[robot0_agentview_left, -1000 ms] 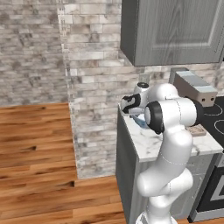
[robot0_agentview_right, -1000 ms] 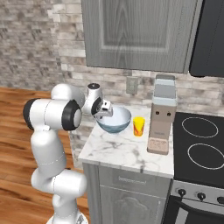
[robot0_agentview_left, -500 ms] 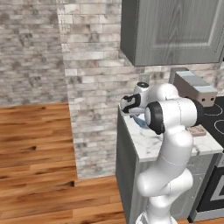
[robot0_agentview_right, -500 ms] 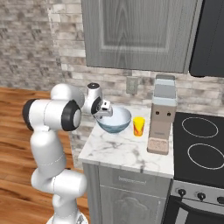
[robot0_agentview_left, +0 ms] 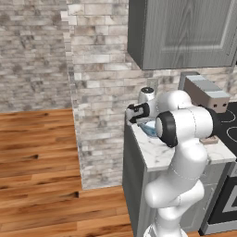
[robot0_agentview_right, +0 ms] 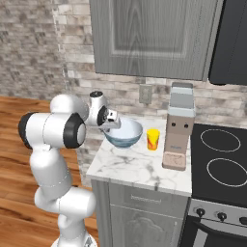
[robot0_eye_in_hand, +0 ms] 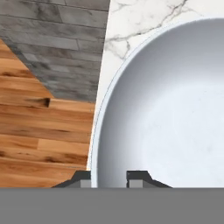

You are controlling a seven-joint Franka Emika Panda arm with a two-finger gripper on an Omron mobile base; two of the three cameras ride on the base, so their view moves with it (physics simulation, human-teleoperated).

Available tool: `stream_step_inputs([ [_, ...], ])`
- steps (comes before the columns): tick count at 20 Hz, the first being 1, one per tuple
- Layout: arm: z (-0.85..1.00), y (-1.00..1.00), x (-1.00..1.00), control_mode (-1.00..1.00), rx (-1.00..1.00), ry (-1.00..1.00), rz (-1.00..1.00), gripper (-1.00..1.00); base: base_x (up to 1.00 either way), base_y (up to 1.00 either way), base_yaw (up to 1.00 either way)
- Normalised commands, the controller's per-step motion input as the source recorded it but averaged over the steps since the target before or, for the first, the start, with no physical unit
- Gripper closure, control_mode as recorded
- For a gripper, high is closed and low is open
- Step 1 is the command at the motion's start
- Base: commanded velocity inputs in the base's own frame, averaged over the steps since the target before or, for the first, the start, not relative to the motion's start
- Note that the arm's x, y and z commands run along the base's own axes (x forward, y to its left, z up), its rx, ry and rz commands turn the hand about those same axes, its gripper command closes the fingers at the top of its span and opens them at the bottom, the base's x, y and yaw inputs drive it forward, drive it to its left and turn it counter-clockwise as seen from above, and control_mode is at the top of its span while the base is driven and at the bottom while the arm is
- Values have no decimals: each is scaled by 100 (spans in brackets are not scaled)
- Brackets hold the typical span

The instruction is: Pick the cup and bowl from the counter and place them on the counter next to the sink.

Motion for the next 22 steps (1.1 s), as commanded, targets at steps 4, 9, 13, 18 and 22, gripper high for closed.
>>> stream_step_inputs([
  [4, 0, 24, -27, -100, -8, 0, 0, 100, 0, 0, 0],
  [9, 14, 15, -19, -100, -10, 0, 0, 100, 0, 0, 0],
  [13, 31, 1, -19, -100, -7, 0, -3, 100, 0, 0, 0],
  [18, 31, 0, -23, -100, -5, 0, -6, 100, 0, 0, 0],
  [22, 24, 0, -29, -100, -6, 0, -5, 100, 0, 0, 0],
])
